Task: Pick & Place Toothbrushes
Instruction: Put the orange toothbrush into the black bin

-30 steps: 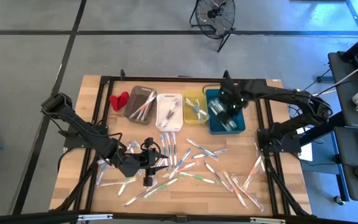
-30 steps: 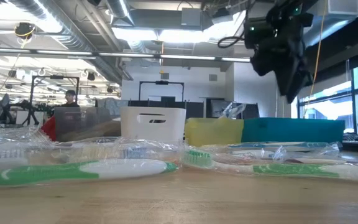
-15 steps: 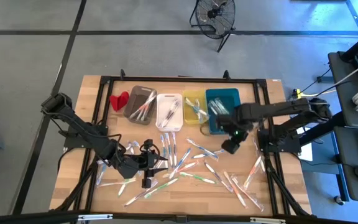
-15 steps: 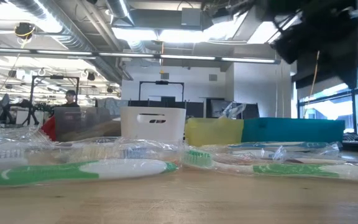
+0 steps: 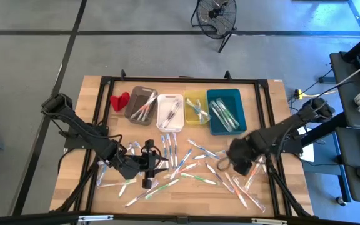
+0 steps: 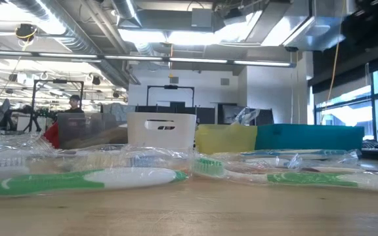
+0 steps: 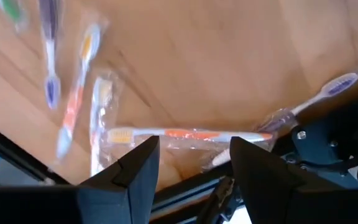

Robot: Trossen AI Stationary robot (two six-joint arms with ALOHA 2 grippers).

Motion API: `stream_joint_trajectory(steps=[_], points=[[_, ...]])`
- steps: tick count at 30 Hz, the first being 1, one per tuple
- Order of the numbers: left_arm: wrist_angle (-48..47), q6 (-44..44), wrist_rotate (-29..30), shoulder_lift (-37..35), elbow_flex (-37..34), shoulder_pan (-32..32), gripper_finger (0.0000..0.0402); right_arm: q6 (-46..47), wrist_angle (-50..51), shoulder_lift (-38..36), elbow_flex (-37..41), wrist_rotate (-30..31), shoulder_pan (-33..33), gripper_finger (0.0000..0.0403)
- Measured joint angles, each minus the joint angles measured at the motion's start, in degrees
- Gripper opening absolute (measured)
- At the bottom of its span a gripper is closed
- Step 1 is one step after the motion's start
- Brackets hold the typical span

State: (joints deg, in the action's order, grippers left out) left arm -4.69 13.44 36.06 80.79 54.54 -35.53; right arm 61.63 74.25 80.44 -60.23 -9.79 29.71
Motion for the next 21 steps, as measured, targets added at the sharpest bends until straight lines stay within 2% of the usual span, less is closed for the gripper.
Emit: stream_joint_trajectory(steps=[5,8,21], points=[[0.2,-0.7,0.3,0.0,0.0,0.4,0.0155,0.8,-1.9,0.0,0.0,4.6,8.2,0.0199],[0.2,-0.7,0.3,0.0,0.0,0.9,0.0155,-1.6,-1.5,0.0,0.0,4.8,12.0,0.0199],[0.2,0.8,0.3,0.0,0.0,3.1,0.0155,-21.5,-1.6,0.0,0.0,8.3,23.0,0.0199]])
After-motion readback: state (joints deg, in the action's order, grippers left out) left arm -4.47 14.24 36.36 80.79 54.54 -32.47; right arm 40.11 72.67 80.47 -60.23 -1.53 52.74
